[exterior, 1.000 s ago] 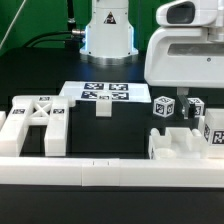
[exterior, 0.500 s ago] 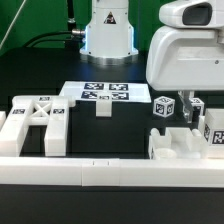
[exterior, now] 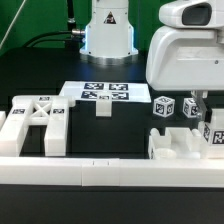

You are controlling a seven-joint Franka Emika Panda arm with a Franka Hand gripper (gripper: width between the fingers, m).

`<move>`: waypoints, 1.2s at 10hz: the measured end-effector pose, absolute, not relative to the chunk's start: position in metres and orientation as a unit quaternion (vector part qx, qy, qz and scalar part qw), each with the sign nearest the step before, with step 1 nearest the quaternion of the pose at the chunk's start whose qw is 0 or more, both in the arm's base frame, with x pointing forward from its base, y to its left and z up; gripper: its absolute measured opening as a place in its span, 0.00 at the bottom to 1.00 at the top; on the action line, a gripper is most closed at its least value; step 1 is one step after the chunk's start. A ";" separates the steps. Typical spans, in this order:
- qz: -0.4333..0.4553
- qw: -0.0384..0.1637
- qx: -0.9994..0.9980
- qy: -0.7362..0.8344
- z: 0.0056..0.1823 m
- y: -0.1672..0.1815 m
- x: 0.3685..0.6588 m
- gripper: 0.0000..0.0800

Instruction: Assemble chair

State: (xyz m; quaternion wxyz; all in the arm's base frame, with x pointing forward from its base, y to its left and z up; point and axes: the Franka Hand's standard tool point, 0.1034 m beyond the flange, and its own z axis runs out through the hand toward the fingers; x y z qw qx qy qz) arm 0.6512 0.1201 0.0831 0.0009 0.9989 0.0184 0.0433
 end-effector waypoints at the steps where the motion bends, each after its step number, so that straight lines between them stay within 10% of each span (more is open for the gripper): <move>1: 0.044 -0.004 0.999 -0.012 0.083 0.120 0.651 0.36; 12: 0.029 -0.041 0.830 -0.556 0.082 0.119 0.648 0.36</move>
Offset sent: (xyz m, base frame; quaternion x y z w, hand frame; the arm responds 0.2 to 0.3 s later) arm -0.0079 -0.0006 -0.0038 0.0308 0.0096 0.2847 0.9581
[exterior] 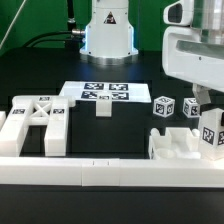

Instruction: Assemble chair

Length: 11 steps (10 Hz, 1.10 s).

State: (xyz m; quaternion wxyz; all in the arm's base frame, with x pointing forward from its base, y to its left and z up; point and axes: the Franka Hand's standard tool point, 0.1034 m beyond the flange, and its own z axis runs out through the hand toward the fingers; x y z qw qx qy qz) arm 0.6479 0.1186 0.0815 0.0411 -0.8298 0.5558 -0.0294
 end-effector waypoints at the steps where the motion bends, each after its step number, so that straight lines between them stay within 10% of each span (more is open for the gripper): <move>1: -0.027 0.043 -0.816 0.576 0.081 0.118 0.648 0.36; 3: -0.023 0.046 -0.798 0.601 0.081 0.118 0.648 0.36; 5: -0.024 0.045 -0.813 0.580 0.080 0.118 0.648 0.69; 7: -0.025 0.041 -0.848 0.528 0.079 0.117 0.647 0.79; 11: -0.031 0.036 -0.920 0.388 0.077 0.119 0.646 0.81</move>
Offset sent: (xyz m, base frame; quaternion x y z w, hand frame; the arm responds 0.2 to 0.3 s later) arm 0.0000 0.0000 0.0000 0.0000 0.0000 0.0000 1.0000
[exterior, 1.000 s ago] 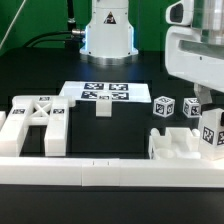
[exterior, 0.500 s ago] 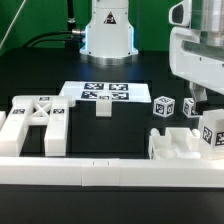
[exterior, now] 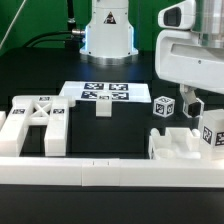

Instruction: Assemble chair

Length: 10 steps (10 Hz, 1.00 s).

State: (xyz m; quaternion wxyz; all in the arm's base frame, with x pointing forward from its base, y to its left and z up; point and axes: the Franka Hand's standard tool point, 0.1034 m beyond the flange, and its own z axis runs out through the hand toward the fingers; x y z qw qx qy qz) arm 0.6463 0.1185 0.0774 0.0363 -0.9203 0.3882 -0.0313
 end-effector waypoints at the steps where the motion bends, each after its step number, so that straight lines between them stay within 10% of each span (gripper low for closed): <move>1: -0.033 0.035 -0.936 0.348 0.077 0.118 0.646 0.81; 10: -0.037 -0.012 -0.998 -0.057 0.085 0.116 0.651 0.81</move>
Offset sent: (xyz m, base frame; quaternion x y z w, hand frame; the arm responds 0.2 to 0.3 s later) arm 0.0094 -0.0008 0.0096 -0.0192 -0.0210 -0.2221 0.9746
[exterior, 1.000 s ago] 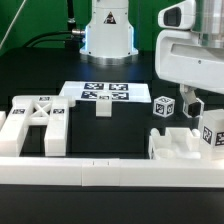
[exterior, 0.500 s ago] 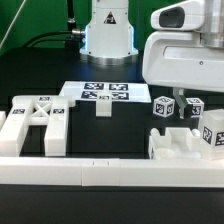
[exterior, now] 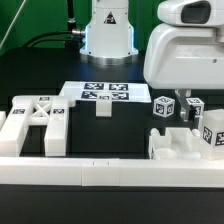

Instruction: Assemble chair

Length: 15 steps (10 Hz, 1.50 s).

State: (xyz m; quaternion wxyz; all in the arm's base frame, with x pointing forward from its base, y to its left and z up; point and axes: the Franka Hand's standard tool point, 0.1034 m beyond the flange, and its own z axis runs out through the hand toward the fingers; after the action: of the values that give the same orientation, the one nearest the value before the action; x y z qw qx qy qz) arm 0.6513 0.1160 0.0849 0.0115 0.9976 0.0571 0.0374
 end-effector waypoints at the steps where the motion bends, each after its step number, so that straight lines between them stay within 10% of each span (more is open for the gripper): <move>1: 0.037 0.012 0.997 0.070 0.085 0.116 0.651 0.81; 6: 0.037 0.012 0.996 0.076 0.085 0.116 0.651 0.36; 15: 0.044 -0.016 0.951 -0.307 0.083 0.113 0.653 0.36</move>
Offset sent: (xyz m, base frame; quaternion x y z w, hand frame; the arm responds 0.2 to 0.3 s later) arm 0.0000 0.0000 0.0000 0.0000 0.0000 0.0000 1.0000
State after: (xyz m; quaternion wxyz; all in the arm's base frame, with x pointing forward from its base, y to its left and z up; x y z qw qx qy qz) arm 0.6528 0.1133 0.0835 -0.0158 0.9506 -0.3067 0.0443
